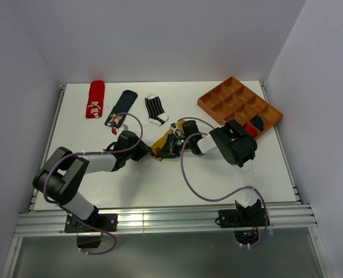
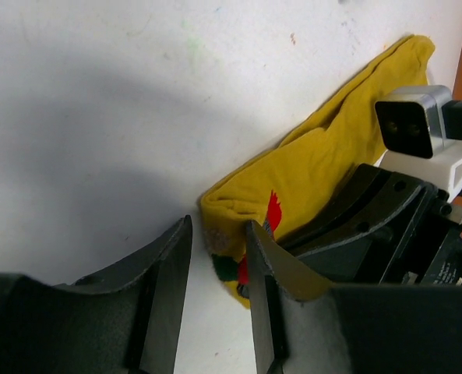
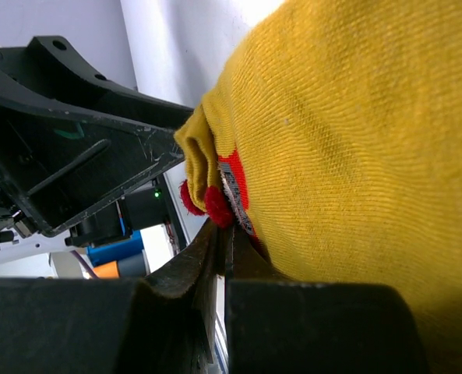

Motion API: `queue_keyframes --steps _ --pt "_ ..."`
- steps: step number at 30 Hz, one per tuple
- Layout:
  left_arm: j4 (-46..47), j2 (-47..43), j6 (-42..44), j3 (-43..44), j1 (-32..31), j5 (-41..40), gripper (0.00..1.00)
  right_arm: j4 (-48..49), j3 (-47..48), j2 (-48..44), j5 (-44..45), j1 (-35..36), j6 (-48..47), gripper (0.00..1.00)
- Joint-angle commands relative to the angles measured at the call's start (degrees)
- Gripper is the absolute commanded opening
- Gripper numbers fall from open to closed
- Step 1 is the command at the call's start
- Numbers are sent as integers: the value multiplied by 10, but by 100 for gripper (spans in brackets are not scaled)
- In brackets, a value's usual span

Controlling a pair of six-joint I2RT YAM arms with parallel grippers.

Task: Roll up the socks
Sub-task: Roll the sock at the center of the board.

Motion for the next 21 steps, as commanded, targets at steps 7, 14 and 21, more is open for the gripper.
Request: queue_keyframes --steps 7,14,21 --pt "-120 50 4 50 -4 -23 34 -32 17 10 7 -1 -2 0" --pt "-222 63 3 84 -26 -82 20 -97 36 -5 34 -1 -44 9" --pt "-261 81 4 101 -27 -103 13 -244 49 -88 121 8 -169 42"
